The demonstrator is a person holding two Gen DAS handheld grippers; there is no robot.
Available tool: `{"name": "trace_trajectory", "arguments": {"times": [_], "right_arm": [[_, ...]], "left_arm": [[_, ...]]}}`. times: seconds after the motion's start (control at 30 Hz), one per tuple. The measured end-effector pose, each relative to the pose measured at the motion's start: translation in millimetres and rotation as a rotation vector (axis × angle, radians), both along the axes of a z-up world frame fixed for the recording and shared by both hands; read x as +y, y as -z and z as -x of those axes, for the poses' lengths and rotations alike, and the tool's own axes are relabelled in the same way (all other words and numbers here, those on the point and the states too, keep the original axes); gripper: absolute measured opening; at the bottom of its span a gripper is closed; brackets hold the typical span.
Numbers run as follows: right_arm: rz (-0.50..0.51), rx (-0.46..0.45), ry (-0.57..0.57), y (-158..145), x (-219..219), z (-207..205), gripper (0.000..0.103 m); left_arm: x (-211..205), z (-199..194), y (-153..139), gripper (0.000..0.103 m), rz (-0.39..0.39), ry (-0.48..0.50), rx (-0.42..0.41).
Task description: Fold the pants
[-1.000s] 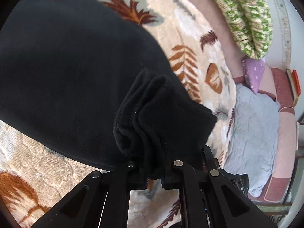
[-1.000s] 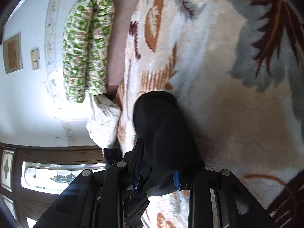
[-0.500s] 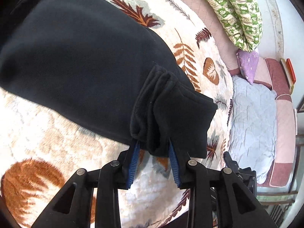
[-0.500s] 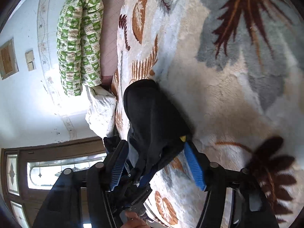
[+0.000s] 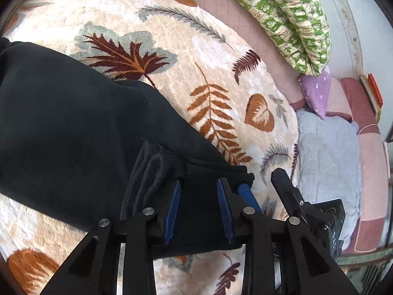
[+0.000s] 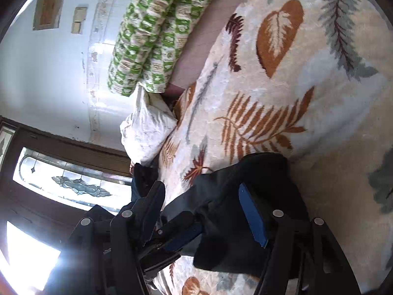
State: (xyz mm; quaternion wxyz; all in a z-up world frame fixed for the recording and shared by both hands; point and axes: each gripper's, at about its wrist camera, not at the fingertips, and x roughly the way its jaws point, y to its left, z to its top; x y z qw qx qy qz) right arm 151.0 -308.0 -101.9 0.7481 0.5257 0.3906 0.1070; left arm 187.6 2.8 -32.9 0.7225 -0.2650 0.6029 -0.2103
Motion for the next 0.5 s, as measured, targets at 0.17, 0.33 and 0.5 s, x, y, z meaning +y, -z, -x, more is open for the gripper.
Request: {"name": "trace_trajectory", "arguments": {"times": [0.17, 0.33, 0.5], "right_arm": [[0.025, 0.065, 0.016, 46.4, -16.0, -1.8, 0.01], [-0.053, 0.047, -0.002, 38.8, -26.3, 7.1, 0.022], [0.0, -0.046, -0.055, 4.8, -17.8, 39.2, 0.059]], "left_arm": [[-25.9, -16.8, 41.3, 0.018, -0.031, 0.016, 0.006], [-14.8, -18.1, 38.7, 0.018, 0.054, 0.012, 0.04], [-2.4, 12.3, 25.6, 0.027, 0.054, 0.038, -0.042]]}}
